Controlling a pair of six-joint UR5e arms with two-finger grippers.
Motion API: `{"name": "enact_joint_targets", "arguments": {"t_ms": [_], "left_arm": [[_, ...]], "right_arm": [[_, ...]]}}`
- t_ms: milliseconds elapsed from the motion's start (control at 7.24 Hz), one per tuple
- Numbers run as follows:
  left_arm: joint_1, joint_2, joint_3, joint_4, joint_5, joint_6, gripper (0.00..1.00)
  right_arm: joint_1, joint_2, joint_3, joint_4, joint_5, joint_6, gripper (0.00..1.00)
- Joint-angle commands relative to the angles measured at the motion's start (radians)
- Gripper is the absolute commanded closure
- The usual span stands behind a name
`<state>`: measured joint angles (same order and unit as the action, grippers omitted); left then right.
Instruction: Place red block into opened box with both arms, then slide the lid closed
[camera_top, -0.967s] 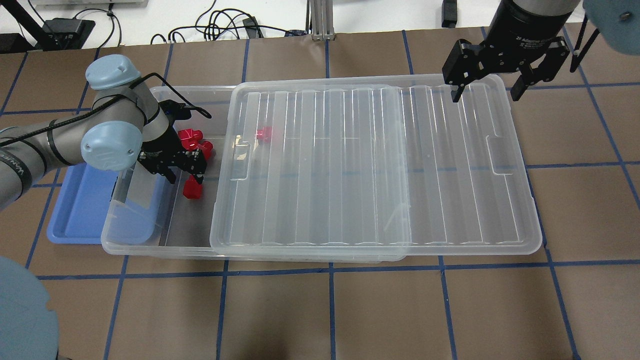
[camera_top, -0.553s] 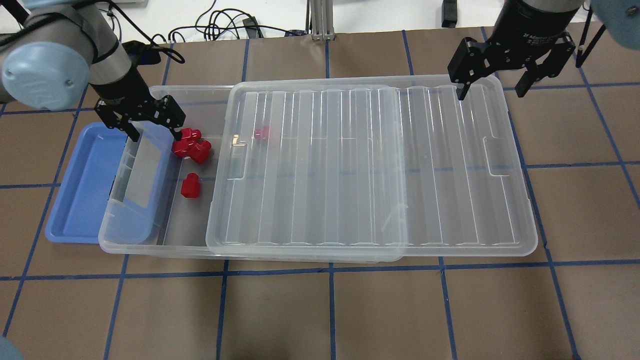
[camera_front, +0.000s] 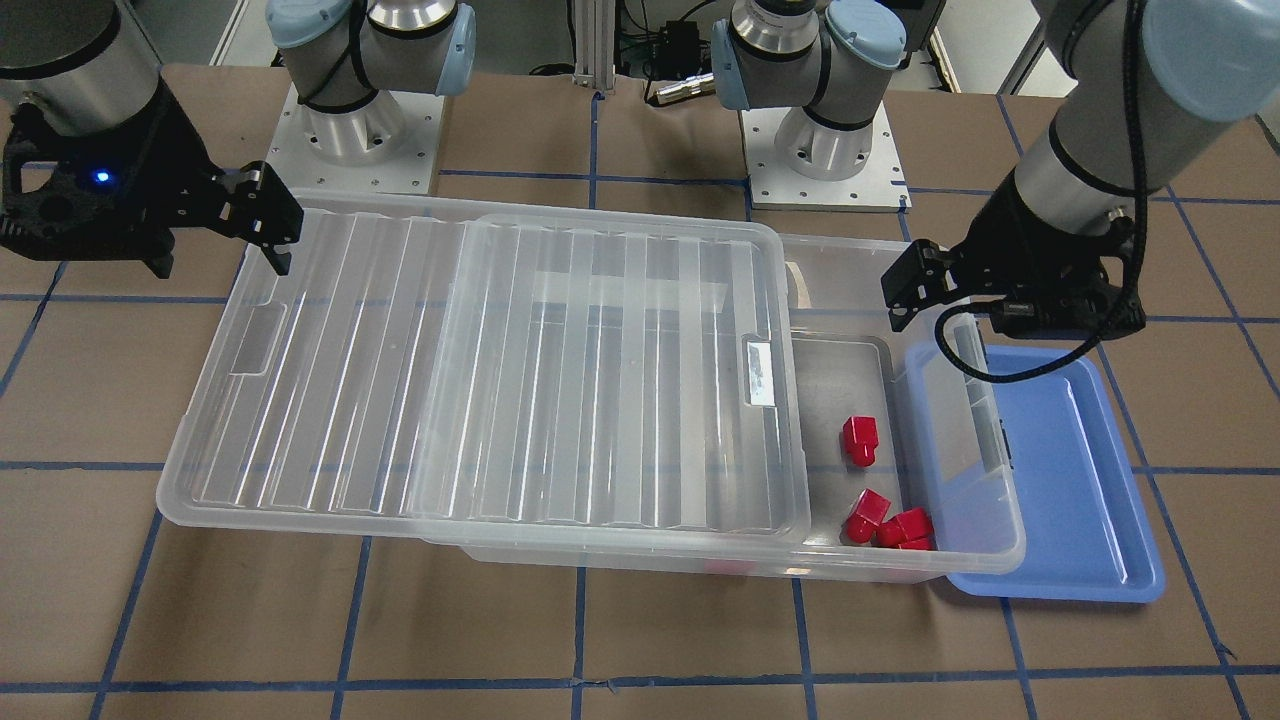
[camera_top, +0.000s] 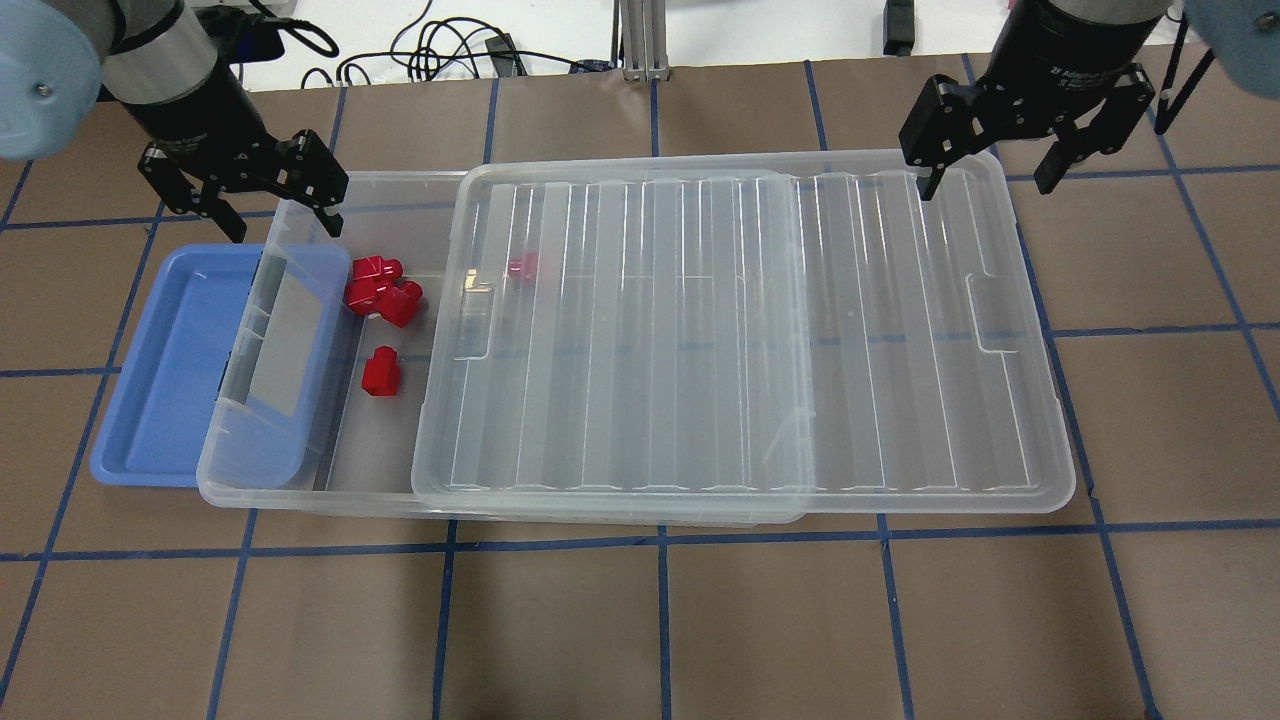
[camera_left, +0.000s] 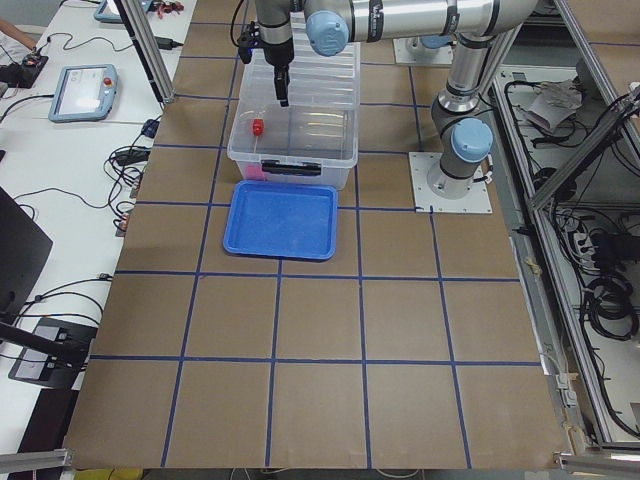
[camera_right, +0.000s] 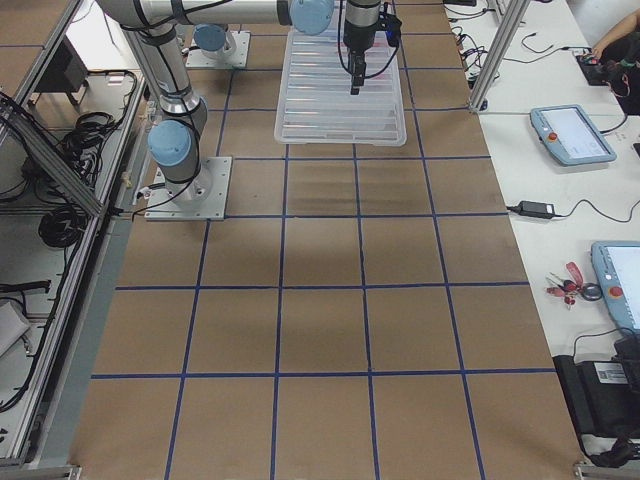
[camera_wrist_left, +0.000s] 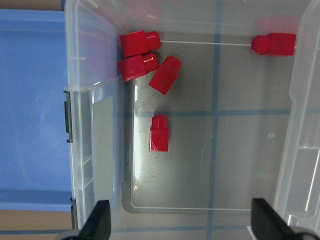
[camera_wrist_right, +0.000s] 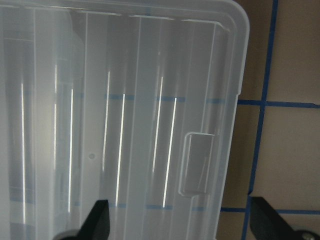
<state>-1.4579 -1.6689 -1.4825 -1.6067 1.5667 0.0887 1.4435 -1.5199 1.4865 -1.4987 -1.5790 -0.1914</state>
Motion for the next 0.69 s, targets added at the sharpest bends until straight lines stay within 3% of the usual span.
{"name": "enact_joint_targets", "arguments": {"t_ms": [0, 276, 553], "left_arm": [[-0.093, 0.057, -0.012, -0.006, -0.004, -0.120, 0.00], [-0.108, 0.098, -0.073, -0.009, 0.010, -0.122, 0.00], [-0.092, 0.127, -0.133, -0.001, 0.025, -0.110, 0.00]], "right_arm": [[-0.164, -0.006, 0.107, -0.059, -0.066, -0.213, 0.00], [-0.231, 0.000, 0.289, -0.257, -0.085, -0.247, 0.00], [-0.230, -0.009, 0.365, -0.304, -0.070, -0.231, 0.00]]}}
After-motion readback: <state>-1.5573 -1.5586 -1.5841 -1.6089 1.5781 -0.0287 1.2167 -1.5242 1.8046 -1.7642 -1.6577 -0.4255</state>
